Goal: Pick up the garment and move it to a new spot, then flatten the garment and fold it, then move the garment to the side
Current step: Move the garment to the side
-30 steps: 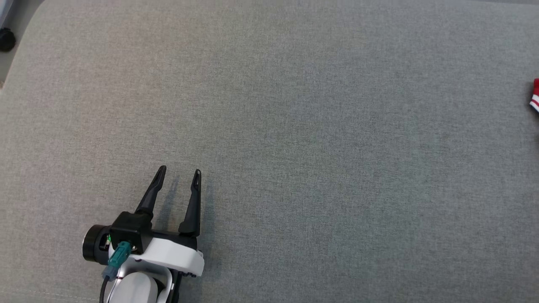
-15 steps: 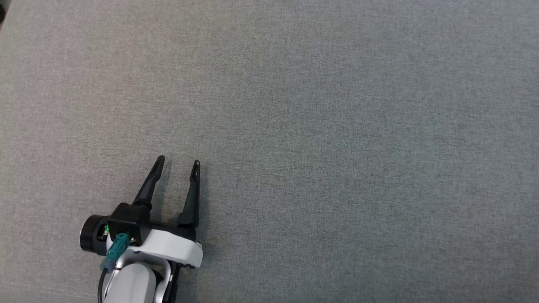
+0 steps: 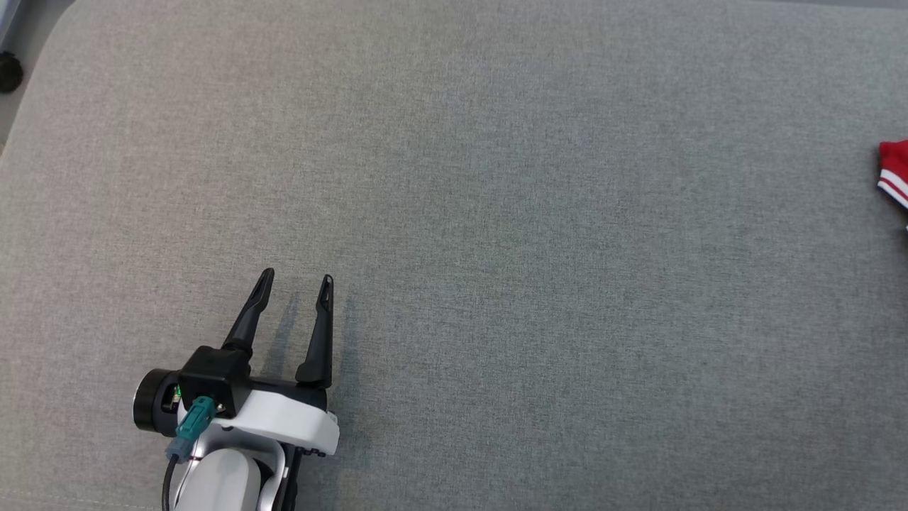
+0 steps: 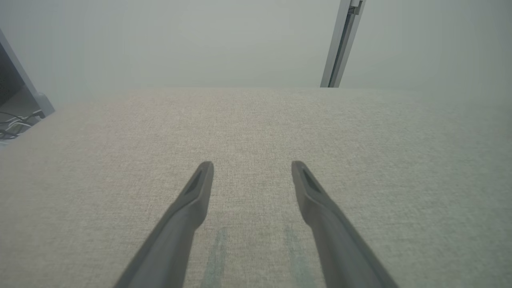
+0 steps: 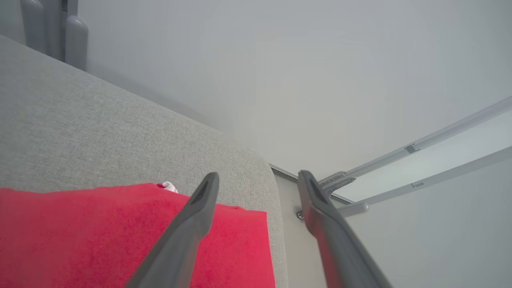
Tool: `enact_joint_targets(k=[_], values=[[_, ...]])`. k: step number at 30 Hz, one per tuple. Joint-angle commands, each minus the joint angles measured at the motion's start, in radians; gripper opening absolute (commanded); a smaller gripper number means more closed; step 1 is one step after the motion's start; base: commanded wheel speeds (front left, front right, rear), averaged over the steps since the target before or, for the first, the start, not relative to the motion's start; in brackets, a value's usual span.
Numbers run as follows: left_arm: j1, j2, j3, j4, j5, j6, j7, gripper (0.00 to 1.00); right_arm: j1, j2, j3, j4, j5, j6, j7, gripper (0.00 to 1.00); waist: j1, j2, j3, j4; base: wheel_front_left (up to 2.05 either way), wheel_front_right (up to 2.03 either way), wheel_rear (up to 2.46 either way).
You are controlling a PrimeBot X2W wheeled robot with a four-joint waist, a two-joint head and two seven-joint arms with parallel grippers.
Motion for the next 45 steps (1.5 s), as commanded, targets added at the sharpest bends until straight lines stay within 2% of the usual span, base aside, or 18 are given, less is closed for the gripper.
enact_joint_targets(k=[1,7,11,15,19,20,28,31,34,38,42,45], values=[[0.012,0.004,0.007,0.0,-0.003,0.003,-0.001,1.0,-0.004,0.021,-0.009,-0.005,-0.001,0.0,-0.022,1.0,0.0,0.0,-0.031,-0.007,0.0,0.0,0.0],[0.034,0.004,0.031,-0.007,-0.002,0.006,-0.001,1.0,0.021,0.102,-0.065,-0.049,0.025,0.0,-0.102,1.0,0.0,0.0,-0.11,-0.017,0.0,0.0,0.0],[0.05,0.004,0.05,-0.021,-0.006,0.011,-0.001,1.0,0.086,0.17,-0.131,-0.122,0.076,0.0,-0.126,1.0,0.0,0.0,-0.161,-0.021,0.0,0.0,0.0],[0.069,0.004,0.071,-0.034,-0.005,0.015,-0.001,1.0,0.181,0.213,-0.218,-0.286,0.126,0.0,-0.131,1.0,0.0,0.0,-0.199,-0.028,0.0,0.0,0.0],[0.08,0.004,0.089,-0.045,-0.003,0.016,-0.001,1.0,0.349,0.262,-0.313,-0.491,0.146,0.0,-0.13,1.0,0.0,0.0,-0.225,-0.035,0.0,0.0,0.0],[0.08,0.004,0.089,-0.045,-0.003,0.016,-0.001,1.0,0.349,0.262,-0.313,-0.491,0.146,0.0,-0.13,1.0,0.0,0.0,-0.225,-0.035,0.0,0.0,0.0],[0.098,0.004,0.102,-0.06,-0.009,0.019,-0.001,1.0,0.649,0.382,-0.515,-0.797,0.028,0.0,-0.13,1.0,0.0,0.0,-0.262,-0.04,0.0,0.0,0.0],[0.109,0.004,0.106,-0.063,-0.014,0.022,-0.001,1.0,0.753,0.45,-0.603,-0.887,-0.012,0.0,-0.13,1.0,0.0,0.0,-0.276,-0.039,0.0,0.0,0.0],[0.124,0.004,0.11,-0.068,-0.023,0.023,-0.001,1.0,0.857,0.509,-0.643,-0.965,-0.083,0.0,-0.13,1.0,0.0,0.0,-0.286,-0.04,0.0,0.0,0.0],[0.145,0.004,0.11,-0.072,-0.022,0.023,-0.001,1.0,0.977,0.609,-0.73,-1.024,-0.124,0.0,-0.13,1.0,0.0,0.0,-0.3,-0.042,0.0,0.0,0.0],[0.165,0.004,0.119,-0.055,-0.047,0.016,-0.001,1.0,1.07,0.679,-0.775,-1.075,-0.166,0.0,-0.13,1.0,0.0,0.0,-0.309,-0.054,0.0,0.0,0.0],[0.173,0.003,0.111,-0.068,-0.032,0.013,-0.001,1.0,1.097,0.69,-0.778,-1.091,-0.186,0.0,-0.13,1.0,0.0,0.0,-0.309,-0.058,0.0,0.0,0.0]])
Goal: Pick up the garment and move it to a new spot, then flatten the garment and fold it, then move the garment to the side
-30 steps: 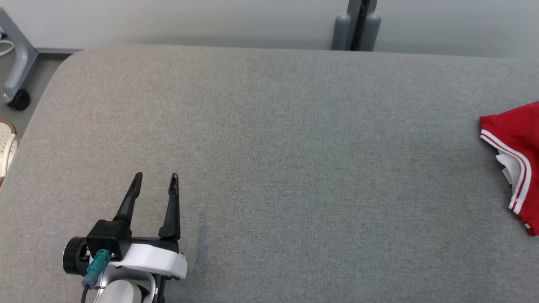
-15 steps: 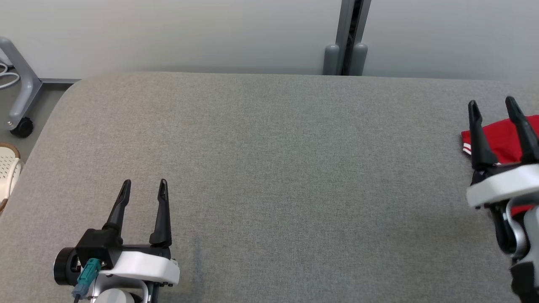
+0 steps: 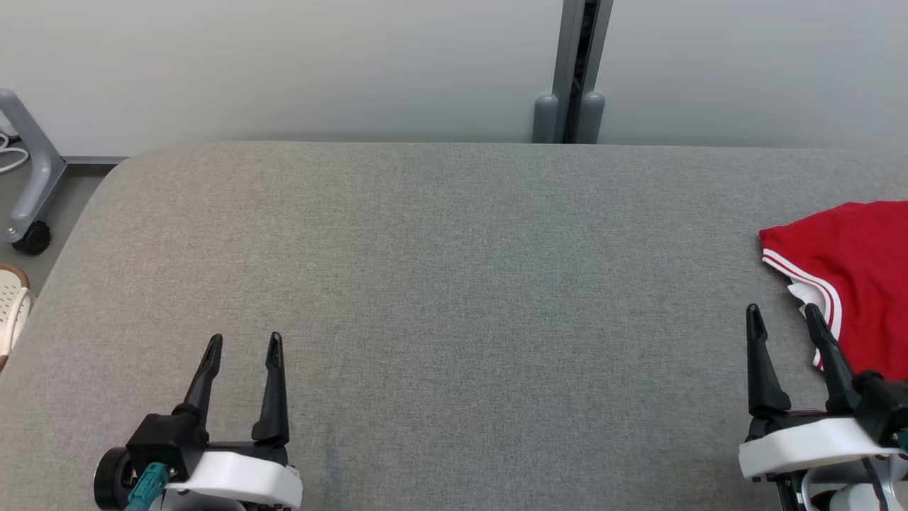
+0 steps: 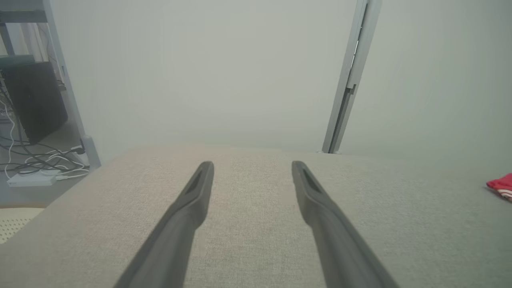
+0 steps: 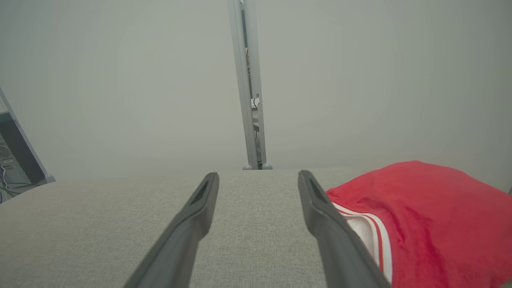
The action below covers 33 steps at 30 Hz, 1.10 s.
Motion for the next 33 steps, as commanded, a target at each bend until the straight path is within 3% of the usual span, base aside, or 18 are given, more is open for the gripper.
enact_joint_targets(k=[1,21,33], values=[[0.009,0.003,-0.003,-0.012,0.011,-0.001,-0.001,1.0,0.015,0.001,-0.011,-0.017,-0.011,0.0,-0.004,1.0,0.0,0.0,0.0,-0.002,0.0,0.0,0.0],[0.031,0.003,-0.004,-0.087,0.019,0.034,-0.001,1.0,0.051,0.018,0.028,-0.032,-0.034,0.0,-0.004,1.0,0.0,0.0,-0.008,0.008,0.0,0.0,0.0],[0.032,0.003,0.0,-0.081,0.009,0.026,-0.001,1.0,0.047,0.019,0.028,-0.022,-0.038,0.0,-0.004,1.0,0.0,0.0,-0.009,0.013,0.0,0.0,0.0]])
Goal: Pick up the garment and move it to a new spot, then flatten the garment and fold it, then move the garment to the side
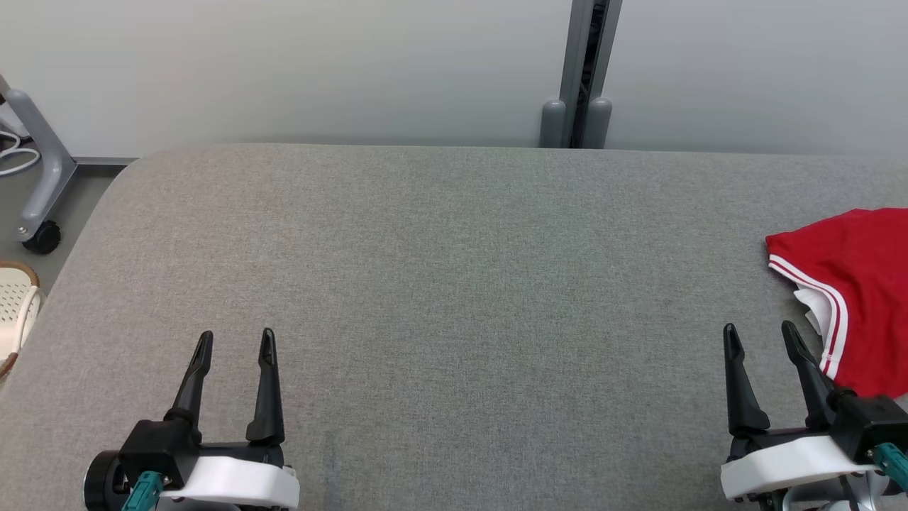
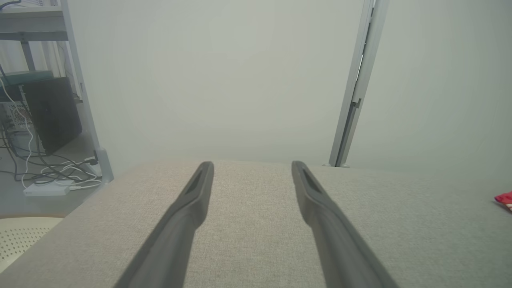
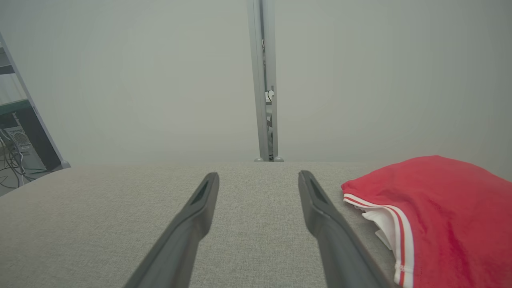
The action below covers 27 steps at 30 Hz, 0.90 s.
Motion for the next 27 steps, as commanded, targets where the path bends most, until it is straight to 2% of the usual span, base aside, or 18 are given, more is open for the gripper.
enact_joint_targets(k=[1,17,27], values=[[0.002,0.004,0.004,-0.001,0.0,-0.005,-0.001,1.0,-0.001,-0.002,-0.002,0.002,-0.005,0.0,-0.004,1.0,-0.0001,0.0,0.0,0.0,0.0,0.0,0.0],[0.013,0.004,0.008,-0.016,0.031,-0.024,-0.001,1.0,-0.006,-0.002,-0.004,0.011,-0.004,0.0,-0.004,1.0,-0.0001,0.0,-0.005,-0.004,0.0,0.0,0.0],[0.02,0.004,0.014,-0.006,0.005,-0.032,-0.001,1.0,-0.001,-0.002,-0.002,0.015,0.001,0.0,-0.004,1.0,-0.0001,0.0,-0.01,-0.002,0.0,0.0,0.0]])
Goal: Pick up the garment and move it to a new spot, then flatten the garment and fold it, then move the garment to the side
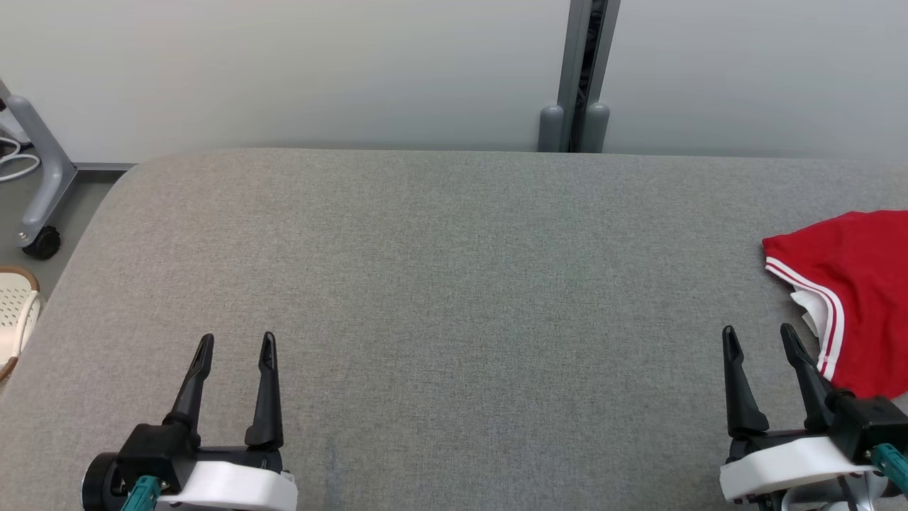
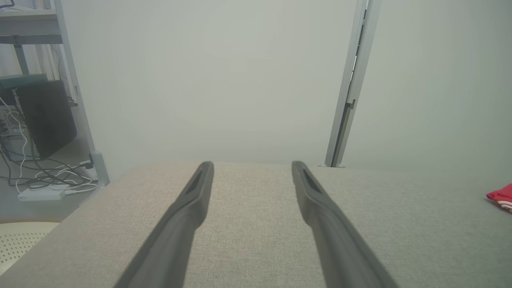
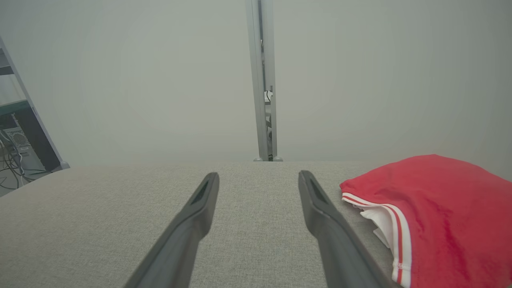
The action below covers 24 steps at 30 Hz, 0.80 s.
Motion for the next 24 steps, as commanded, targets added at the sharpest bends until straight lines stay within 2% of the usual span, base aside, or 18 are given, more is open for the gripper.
enact_joint_targets(k=[1,5,6,9,24], values=[[0.01,0.004,0.006,0.0,-0.01,-0.006,-0.001,1.0,0.0,-0.003,-0.002,0.004,0.001,0.0,-0.004,1.0,0.0,-0.0001,0.0,0.0,0.0,0.0,0.0],[0.01,0.004,0.011,-0.006,-0.016,-0.013,-0.001,1.0,0.001,-0.003,-0.001,0.004,0.0,0.0,-0.004,1.0,0.0,-0.0001,0.0,0.0,0.0,0.0,0.0],[0.001,0.0,0.006,0.001,-0.012,-0.01,0.0,0.0,0.001,0.001,0.001,0.003,0.001,0.0,0.0,0.0,0.0,-0.0001,0.0,0.0,0.0,0.0,0.0],[0.007,-0.004,0.004,0.023,-0.026,-0.011,0.005,0.0,0.009,0.008,-0.002,0.027,0.015,0.0,0.008,0.0,0.0,-0.0001,-0.001,0.0,0.0,0.0,0.0],[-0.059,-0.003,-0.009,0.084,-0.315,-0.032,0.056,0.0,-0.018,0.005,-0.072,0.041,0.292,0.0,0.107,0.0,0.0,-0.0001,-0.004,-0.005,0.0,0.0,0.0]])
